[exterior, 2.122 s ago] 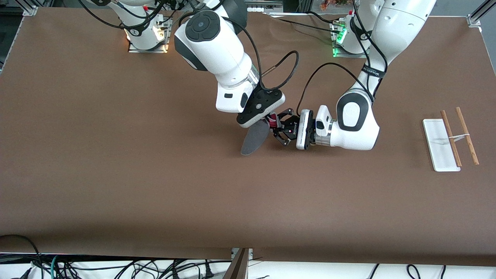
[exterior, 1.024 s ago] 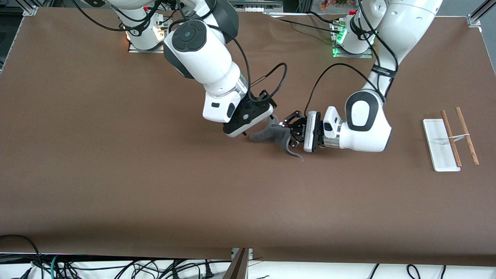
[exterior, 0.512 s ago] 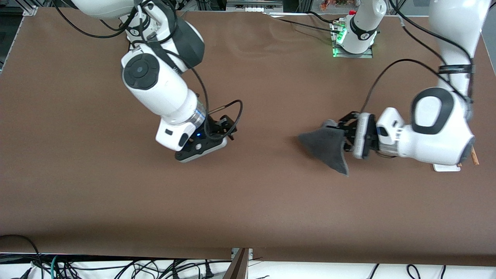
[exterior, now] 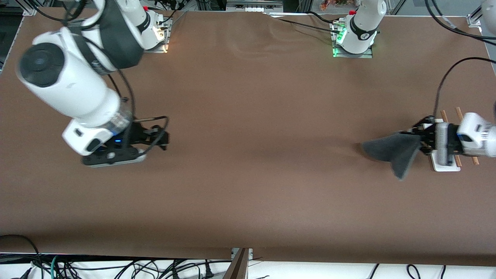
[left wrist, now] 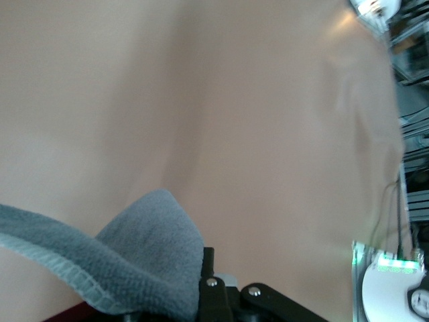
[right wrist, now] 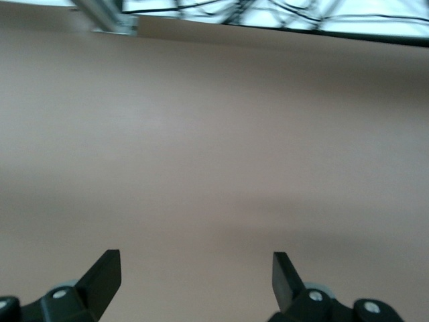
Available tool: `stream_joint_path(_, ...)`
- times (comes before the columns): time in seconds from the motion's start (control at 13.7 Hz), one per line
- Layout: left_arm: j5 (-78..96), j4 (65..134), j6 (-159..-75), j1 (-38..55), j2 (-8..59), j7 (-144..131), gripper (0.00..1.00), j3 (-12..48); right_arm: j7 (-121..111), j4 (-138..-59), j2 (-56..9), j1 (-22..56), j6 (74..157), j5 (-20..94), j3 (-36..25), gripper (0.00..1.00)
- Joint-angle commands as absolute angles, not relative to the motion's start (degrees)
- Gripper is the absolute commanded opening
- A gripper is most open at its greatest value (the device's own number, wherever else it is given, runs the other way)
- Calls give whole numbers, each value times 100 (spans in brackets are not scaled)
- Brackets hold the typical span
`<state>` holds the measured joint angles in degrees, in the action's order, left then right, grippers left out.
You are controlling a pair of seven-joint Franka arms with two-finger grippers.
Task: Pass towel and hang on rack
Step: 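Lower the towel over the rack sticks with the left gripper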
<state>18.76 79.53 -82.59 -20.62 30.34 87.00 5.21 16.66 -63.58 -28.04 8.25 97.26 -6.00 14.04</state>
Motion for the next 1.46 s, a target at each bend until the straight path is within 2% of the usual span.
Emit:
stream_joint_path(0.0, 1460, 7384, -8121, -2582, 3199, 8657, 0, 563, 1617, -7503, -1787, 230, 9712, -615, 1450, 100)
stream_joint_path(0.44, 1380, 7356, -8305, -3199, 3436, 8727, 0, -385, 1399, -7664, -1143, -289, 8713, -589, 1222, 100)
stream_joint_path(0.66, 1380, 7365, -8753, -3287, 3664, 9235, 0, -816, 1248, -7664, -976, -308, 8324, -571, 898, 100)
stream_joint_path(1.02, 1397, 7374, -9193, -3621, 4130, 9378, 0, -861, 694, -7751, -757, -456, 7938, -327, 747, 100)
stream_joint_path(1.32, 1397, 7383, -9430, -3735, 4341, 9387, 0, -861, 345, -7998, -659, -501, 7980, -185, 528, 100)
stream_joint_path(1.39, 1397, 7383, -9439, -3744, 4359, 9369, 5, -861, 90, -8050, -633, -501, 7989, -176, 406, 100)
